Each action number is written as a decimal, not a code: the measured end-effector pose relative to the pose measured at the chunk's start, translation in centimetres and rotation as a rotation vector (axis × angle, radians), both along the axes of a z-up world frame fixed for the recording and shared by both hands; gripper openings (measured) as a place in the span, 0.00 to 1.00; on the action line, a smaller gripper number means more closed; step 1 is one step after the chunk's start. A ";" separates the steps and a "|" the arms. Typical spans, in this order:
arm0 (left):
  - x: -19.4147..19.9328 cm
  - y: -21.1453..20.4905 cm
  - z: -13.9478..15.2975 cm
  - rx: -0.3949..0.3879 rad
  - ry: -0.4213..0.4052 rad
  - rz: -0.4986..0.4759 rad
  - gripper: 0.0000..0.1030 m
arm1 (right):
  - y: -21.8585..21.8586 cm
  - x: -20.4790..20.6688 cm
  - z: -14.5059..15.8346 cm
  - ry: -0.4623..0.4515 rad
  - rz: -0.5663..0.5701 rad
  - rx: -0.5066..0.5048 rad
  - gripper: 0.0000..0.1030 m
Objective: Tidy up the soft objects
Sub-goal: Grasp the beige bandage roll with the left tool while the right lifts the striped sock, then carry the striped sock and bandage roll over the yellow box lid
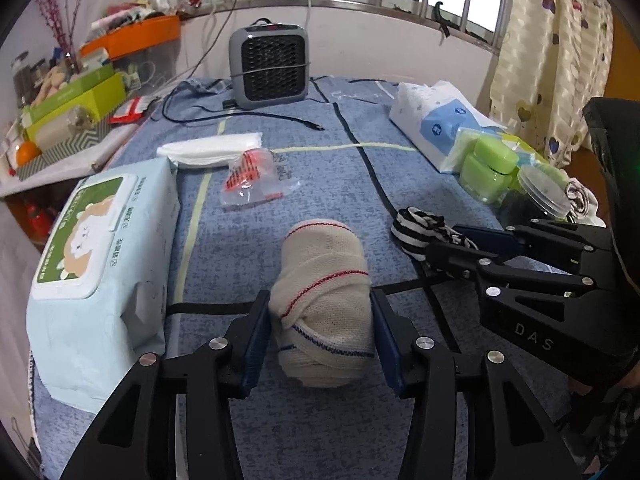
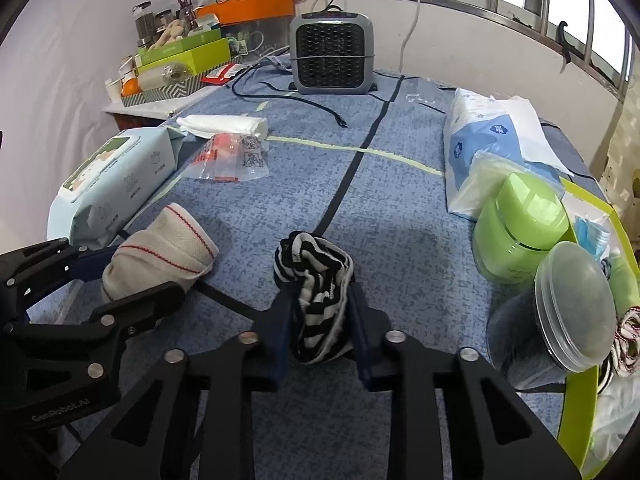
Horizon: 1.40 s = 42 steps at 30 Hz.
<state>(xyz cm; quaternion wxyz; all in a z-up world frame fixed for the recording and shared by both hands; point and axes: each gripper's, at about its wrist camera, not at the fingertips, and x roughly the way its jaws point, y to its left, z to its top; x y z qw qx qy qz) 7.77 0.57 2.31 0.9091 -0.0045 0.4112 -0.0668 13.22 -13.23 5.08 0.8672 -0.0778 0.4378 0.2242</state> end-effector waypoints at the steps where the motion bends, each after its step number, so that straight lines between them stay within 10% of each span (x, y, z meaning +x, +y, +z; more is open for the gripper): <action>1: 0.0 0.0 0.1 -0.001 -0.001 0.001 0.45 | -0.1 -0.1 0.0 -0.002 -0.002 0.002 0.23; 42: -0.1 -10.5 8.3 -0.017 -0.193 -0.239 0.45 | -12.8 -4.1 8.2 -0.190 -0.294 0.090 0.19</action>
